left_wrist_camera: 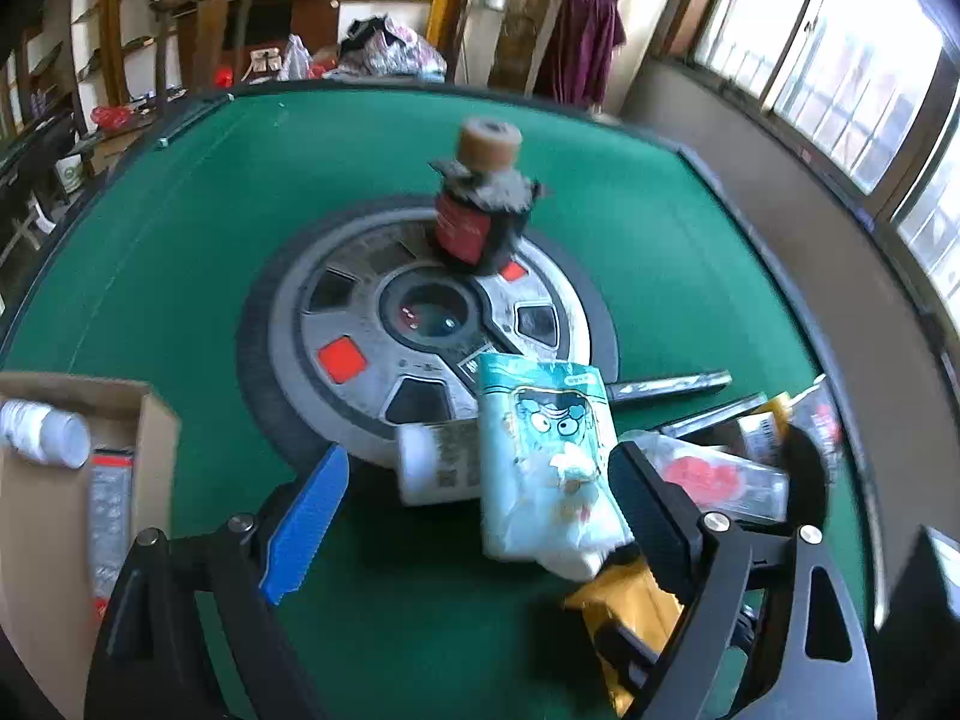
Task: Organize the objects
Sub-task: 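Return the left gripper to the pile and grasp the blue-white tissue pack, then place tissue pack in box with left gripper while right gripper places gold pouch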
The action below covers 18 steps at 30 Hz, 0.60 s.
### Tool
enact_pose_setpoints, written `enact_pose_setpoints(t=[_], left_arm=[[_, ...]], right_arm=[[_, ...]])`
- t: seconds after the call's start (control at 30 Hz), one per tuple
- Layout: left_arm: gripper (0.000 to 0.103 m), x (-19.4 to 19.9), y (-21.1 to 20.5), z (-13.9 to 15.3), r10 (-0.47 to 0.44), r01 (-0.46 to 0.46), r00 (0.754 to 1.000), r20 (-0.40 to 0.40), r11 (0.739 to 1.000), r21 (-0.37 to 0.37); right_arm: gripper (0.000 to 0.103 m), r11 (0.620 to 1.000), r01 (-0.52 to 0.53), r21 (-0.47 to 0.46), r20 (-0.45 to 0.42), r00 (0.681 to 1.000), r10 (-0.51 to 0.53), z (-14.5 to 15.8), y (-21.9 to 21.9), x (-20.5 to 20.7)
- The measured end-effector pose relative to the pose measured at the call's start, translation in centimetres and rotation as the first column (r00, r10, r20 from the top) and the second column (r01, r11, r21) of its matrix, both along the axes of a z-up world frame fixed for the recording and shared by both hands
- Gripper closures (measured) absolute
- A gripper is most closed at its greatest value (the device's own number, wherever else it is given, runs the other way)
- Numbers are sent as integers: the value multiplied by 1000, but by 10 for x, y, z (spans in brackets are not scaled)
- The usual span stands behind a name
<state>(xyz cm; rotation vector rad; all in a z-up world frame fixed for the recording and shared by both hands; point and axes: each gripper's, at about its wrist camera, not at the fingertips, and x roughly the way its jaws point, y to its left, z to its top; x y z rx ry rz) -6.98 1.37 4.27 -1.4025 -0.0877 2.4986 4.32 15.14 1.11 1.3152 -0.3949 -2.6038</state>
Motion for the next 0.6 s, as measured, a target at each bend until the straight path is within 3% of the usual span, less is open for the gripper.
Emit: enact_pose_setpoints(t=[0.1, 0.17, 0.2, 0.23, 0.27, 0.3, 0.6], left_arm=[[16, -6, 14, -12, -21, 21, 999, 27, 1000, -13], [18, -6, 24, -18, -55, 56, 998, 22, 997, -60], [24, -4, 25, -17, -69, 69, 998, 7, 996, -59], [48, -2, 25, -15, -79, 79, 997, -3, 996, -49], [58, -1, 24, -14, -83, 83, 997, -3, 995, -49], [61, 0, 23, -11, -85, 84, 996, -1, 996, -41], [65, 38, -20, 42, -64, 72, 990, -127, 996, 61]], right_arm=[[50, 1000, -1, -3, 5, 1000, 1, 0, 0, -3], [50, 1000, -1, -3, 6, 1000, 1, 1, 0, -3], [50, 1000, -1, -1, 5, 1000, 1, 0, 0, -4], [50, 1000, -2, 1, 4, 1000, 2, 1, 0, -4], [50, 1000, -2, 4, 4, 1000, 2, 0, 0, -3], [50, 1000, -2, 7, 3, 1000, 2, 0, -1, -3], [48, 999, -12, 40, -14, 1000, 12, 0, -8, -7]])
